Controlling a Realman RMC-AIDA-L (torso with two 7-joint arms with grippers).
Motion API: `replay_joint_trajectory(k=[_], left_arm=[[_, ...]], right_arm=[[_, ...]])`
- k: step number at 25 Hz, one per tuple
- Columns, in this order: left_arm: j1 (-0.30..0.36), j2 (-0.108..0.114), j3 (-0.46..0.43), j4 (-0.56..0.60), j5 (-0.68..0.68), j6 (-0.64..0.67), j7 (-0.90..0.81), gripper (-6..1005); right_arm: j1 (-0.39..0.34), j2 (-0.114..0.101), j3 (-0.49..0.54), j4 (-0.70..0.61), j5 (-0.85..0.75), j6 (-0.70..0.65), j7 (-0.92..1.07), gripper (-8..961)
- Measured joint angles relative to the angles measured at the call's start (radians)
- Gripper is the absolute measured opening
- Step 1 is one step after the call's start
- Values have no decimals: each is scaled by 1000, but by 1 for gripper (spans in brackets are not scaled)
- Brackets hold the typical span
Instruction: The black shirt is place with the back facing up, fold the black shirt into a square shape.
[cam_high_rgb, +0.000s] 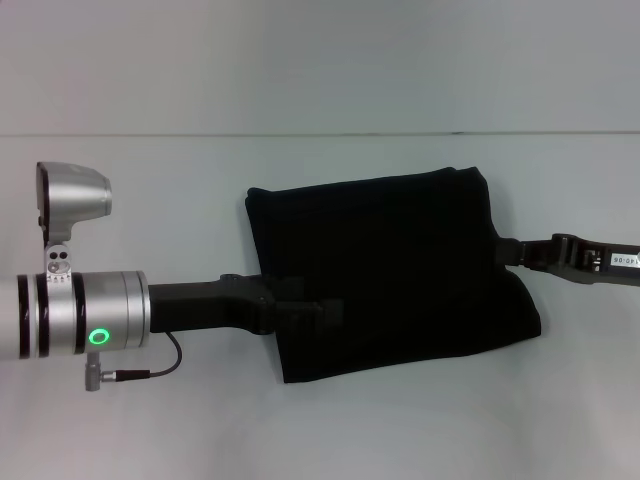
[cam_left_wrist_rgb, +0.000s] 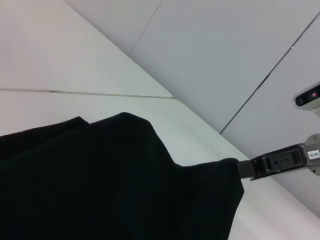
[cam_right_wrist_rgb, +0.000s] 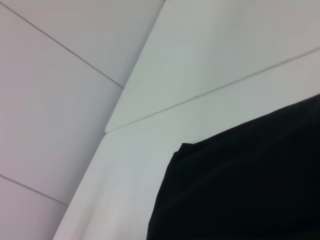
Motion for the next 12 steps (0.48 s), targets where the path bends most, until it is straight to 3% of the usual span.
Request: replay_joint_trajectory(k=[5,12], left_arm=[[0,0,0,0,0,0,0,949],[3,-1,0,-2,0,-1,3,949]], right_arm=[[-4,4,-2,-1,-21,14,-5,20],[-12,3,-7,-2,-76,18,-95,260]])
